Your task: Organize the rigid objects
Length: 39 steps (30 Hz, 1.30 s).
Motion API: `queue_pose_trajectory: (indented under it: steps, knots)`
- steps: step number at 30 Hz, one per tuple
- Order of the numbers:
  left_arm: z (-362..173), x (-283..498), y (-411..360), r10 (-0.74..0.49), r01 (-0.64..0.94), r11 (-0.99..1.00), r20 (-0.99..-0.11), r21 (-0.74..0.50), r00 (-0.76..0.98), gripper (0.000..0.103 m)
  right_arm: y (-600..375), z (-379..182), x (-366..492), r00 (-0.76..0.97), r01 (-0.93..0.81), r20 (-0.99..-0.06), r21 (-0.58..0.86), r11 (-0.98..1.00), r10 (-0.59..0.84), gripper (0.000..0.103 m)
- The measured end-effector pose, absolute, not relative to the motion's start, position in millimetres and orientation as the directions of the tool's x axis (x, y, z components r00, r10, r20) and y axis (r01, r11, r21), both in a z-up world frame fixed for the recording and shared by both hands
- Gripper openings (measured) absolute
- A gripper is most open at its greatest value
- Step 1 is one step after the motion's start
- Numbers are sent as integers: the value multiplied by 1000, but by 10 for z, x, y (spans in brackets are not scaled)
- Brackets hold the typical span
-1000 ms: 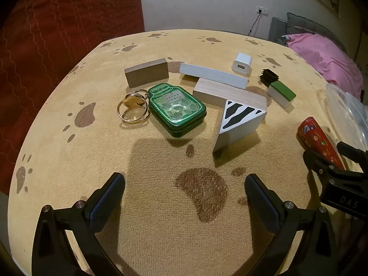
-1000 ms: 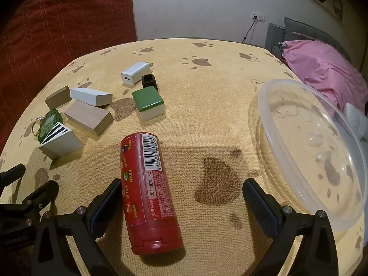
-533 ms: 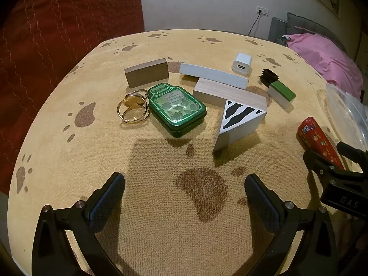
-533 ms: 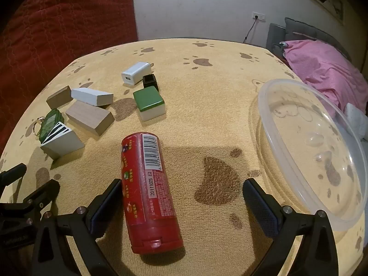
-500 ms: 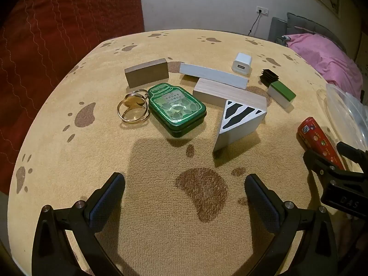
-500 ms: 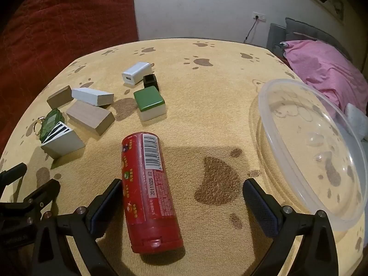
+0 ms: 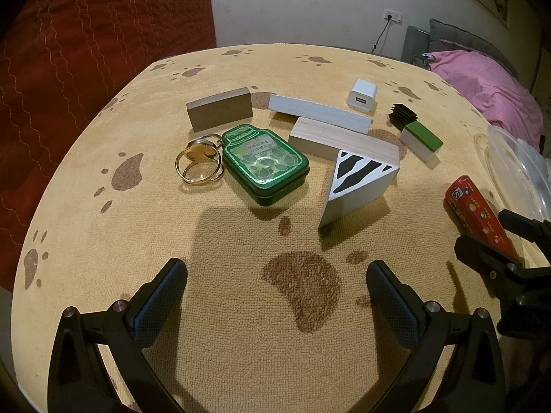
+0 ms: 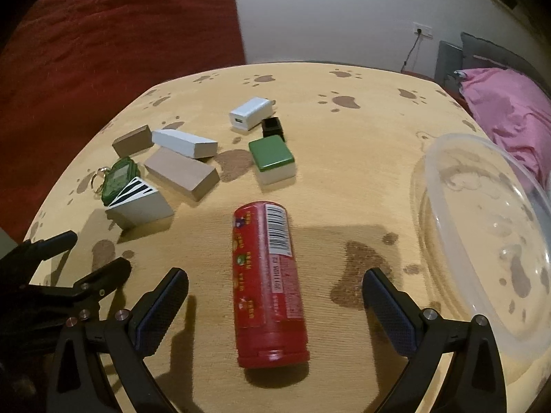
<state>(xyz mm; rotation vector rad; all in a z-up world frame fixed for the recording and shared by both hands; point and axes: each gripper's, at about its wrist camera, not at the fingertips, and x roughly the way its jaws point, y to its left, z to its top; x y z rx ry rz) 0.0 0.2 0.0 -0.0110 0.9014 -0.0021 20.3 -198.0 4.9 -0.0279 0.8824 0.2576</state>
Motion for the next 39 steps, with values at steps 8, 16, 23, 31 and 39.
queue_pose_trajectory:
  steps: [8, 16, 23, 31, 39]
  knots:
    - [-1, 0, -1, -8, -3, 1000, -784, -12, 620, 103, -2022, 11, 210, 606, -222, -766, 96, 970, 215, 103]
    - [-2, 0, -2, -8, -3, 1000, -784, -12, 620, 103, -1992, -18, 178, 612, -224, -769, 57, 973, 186, 103]
    - [-1, 1, 0, -8, -3, 1000, -784, -13, 621, 103, -1963, -30, 163, 613, -223, -772, 34, 974, 167, 103]
    - [-1, 0, -1, -9, -3, 1000, -784, -14, 620, 103, -1992, -16, 156, 615, -221, -766, 61, 973, 188, 103]
    - [43, 35, 42, -22, -23, 999, -779, -47, 627, 103, -2094, 117, 136, 636, -227, -742, 83, 970, 212, 100]
